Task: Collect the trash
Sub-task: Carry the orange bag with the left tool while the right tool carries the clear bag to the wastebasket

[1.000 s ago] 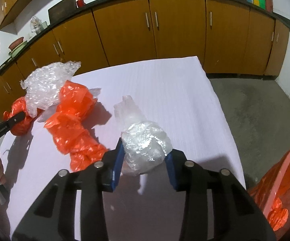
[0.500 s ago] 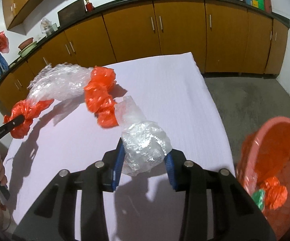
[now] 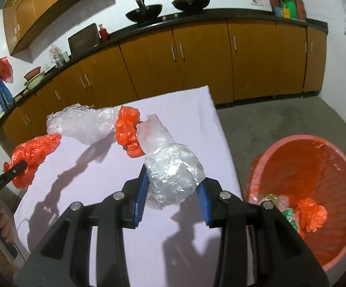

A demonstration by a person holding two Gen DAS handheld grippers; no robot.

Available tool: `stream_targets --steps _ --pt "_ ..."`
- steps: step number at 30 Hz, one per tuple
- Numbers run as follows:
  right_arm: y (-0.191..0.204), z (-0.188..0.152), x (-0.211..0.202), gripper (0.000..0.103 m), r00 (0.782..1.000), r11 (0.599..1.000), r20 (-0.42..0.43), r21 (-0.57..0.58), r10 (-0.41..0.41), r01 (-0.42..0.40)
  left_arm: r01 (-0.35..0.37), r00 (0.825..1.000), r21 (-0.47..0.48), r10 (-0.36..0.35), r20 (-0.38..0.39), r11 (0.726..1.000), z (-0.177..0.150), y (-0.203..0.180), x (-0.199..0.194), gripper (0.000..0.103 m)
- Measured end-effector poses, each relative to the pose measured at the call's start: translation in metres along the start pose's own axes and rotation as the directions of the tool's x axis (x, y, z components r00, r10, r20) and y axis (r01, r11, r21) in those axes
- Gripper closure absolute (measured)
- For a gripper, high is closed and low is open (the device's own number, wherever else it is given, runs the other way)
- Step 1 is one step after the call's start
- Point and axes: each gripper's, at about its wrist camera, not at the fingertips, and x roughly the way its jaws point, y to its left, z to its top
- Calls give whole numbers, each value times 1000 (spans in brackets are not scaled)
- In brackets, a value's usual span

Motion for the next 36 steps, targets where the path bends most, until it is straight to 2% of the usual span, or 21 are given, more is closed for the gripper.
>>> stream_targets --steps 8,12,16,21,26,36 --pt "-5 -3 -35 66 999 1000 46 8 -16 15 92 996 18 -92 -10 996 -11 -27 -21 71" --pt "-9 -4 -48 66 997 999 71 1 -39 39 115 993 45 -114 -8 992 -7 -41 -21 71" --pt "-18 -5 -63 66 992 997 102 15 -73 72 149 989 88 -150 7 985 1 -64 -18 71" --pt "-38 -9 -85 66 976 987 149 38 -159 155 207 977 151 -211 15 967 7 -105 -9 71" --pt "-61 -14 -100 66 951 967 175 53 -255 249 288 957 193 -291 -15 938 6 -156 5 71" --pt "-108 -28 -118 66 914 929 171 124 -367 350 410 912 258 -402 -85 875 -6 -234 28 71"
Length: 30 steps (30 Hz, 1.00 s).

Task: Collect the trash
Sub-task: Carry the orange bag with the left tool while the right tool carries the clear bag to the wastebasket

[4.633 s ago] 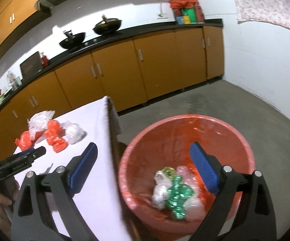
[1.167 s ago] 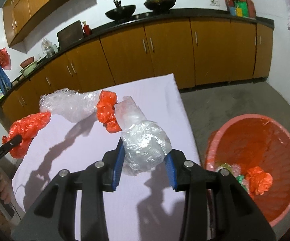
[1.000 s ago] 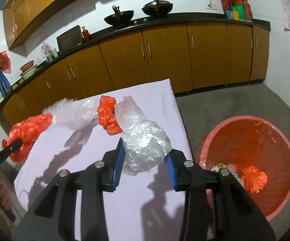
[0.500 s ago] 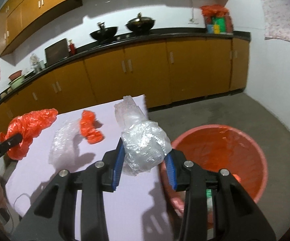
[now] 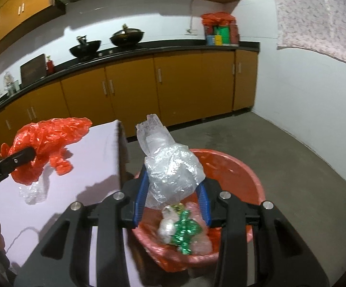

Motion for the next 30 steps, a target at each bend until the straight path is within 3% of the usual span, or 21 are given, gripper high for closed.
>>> stream_targets --steps 11,30 --pt "-28 -6 10 66 998 998 -12 33 -56 56 83 995 32 -82 -56 996 -3 -41 43 71" --pt "-51 -13 30 66 996 993 -31 84 -78 81 141 982 71 -130 -140 987 -12 -76 80 70"
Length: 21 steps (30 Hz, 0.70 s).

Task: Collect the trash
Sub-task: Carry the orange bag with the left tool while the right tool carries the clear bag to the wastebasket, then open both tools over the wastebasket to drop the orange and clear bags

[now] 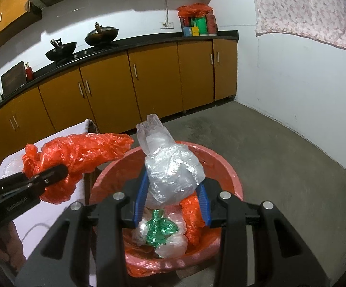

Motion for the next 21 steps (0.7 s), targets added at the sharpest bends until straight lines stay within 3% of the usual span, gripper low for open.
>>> stream_targets --steps 16,17,19,21 --pt "-17 6 16 63 1000 998 10 70 2 -3 27 998 20 -26 -55 999 0 -19 33 69" --pt "-18 6 18 61 1000 997 12 77 5 -6 30 998 16 -29 -58 999 0 -19 35 67" --pt "-21 6 20 53 1000 996 14 92 10 -11 35 997 9 -34 -70 999 -1 -18 39 49" --pt "-24 4 22 48 1000 994 12 108 15 -16 36 997 -3 -36 -73 999 -3 -15 40 43"
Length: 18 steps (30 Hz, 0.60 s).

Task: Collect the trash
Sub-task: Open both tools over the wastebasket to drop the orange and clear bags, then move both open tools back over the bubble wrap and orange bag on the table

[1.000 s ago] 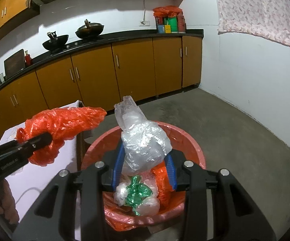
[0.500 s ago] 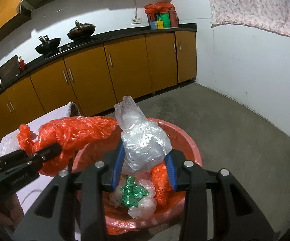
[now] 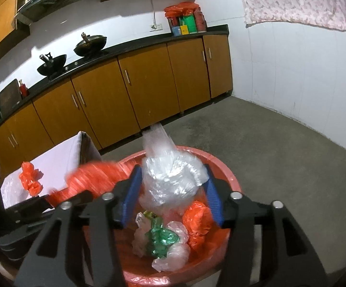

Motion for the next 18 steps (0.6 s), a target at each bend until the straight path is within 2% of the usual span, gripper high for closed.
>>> stream_targets --steps 2,6,10,15,18 --pt "-3 -2 0 43 1000 1000 -1 6 -3 3 2 1000 -3 -2 -6 1000 -1 3 0 42" --pt "-7 -4 0 42 1000 1000 -7 15 -15 15 -13 1000 -13 13 -3 1000 -3 11 -7 41" --pt "-7 -5 -3 42 1000 1000 -9 27 -14 14 -38 999 -41 39 29 998 -4 25 -24 35" --pt "4 -6 -8 39 1000 1000 -2 7 11 -11 -110 990 -72 116 83 991 -9 47 -56 28" --pt "18 -6 -12 35 999 999 2 -11 47 -47 -179 975 -93 190 117 979 -13 66 -79 23"
